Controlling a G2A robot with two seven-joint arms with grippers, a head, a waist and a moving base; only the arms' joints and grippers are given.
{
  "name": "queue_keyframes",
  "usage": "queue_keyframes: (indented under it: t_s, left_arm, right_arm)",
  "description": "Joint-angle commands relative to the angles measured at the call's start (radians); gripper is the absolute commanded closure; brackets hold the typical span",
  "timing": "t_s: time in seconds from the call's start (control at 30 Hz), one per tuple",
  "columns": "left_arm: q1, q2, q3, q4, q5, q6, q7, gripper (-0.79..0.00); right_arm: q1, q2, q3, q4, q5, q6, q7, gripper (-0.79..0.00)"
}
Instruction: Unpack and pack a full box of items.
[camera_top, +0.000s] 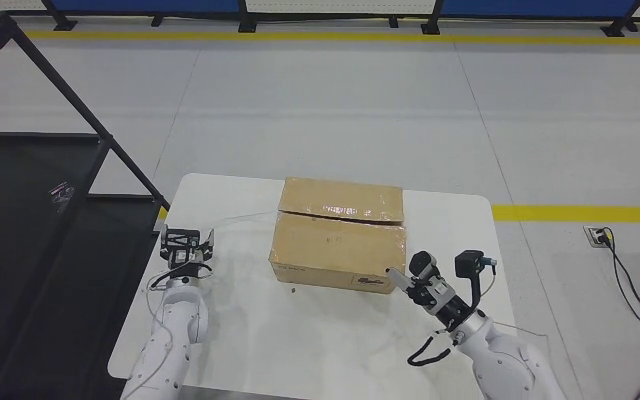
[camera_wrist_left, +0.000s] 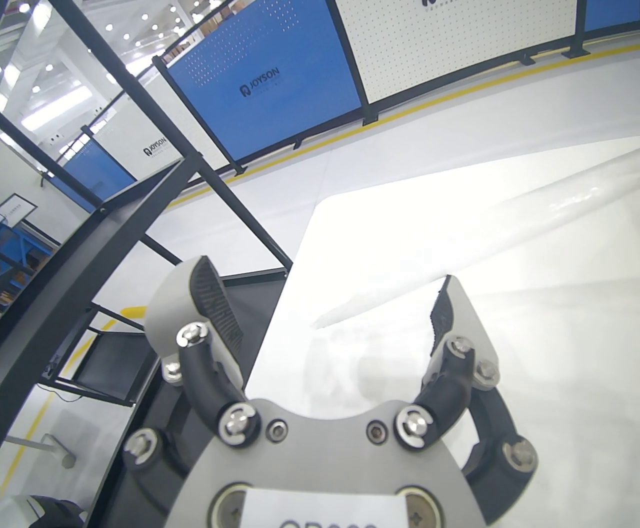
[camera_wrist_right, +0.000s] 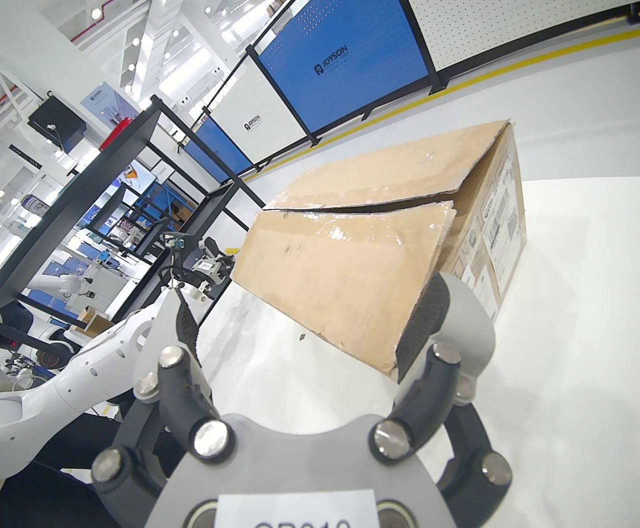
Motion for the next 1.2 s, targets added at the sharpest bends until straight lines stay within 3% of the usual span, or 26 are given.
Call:
queue_keyframes:
  t_s: [0.0, 0.3, 0.43, 0.67, 0.9, 1.17]
  left_arm:
    - [0.000, 0.003, 0.002, -0.002, 0.015, -0.046, -0.007, -0.785]
    - [0.064, 0.034, -0.054, -0.098, 0.078, -0.226, 0.014, -0.785]
    - [0.077, 0.043, -0.085, -0.134, 0.093, -0.229, -0.006, -0.785]
    - [-0.008, 0.046, -0.056, -0.058, 0.163, -0.286, -0.033, -0.785]
    - [-0.096, 0.049, -0.002, 0.042, 0.252, -0.394, 0.018, -0.785]
    - [-0.162, 0.037, 0.047, 0.107, 0.271, -0.382, 0.020, -0.785]
  right_arm:
    - [0.000, 0.000, 0.002, 0.002, 0.003, -0.001, 0.000, -0.785]
    - [-0.009, 0.002, 0.009, -0.001, 0.007, -0.001, -0.010, -0.785]
    - [-0.009, 0.002, 0.006, -0.003, 0.006, 0.003, -0.009, -0.785]
    - [0.002, 0.001, -0.008, -0.011, -0.002, 0.015, 0.001, -0.785]
    - [-0.028, 0.003, 0.004, -0.027, -0.006, 0.024, -0.015, -0.785]
    - [-0.067, 0.005, 0.019, -0.048, -0.005, 0.031, -0.035, -0.785]
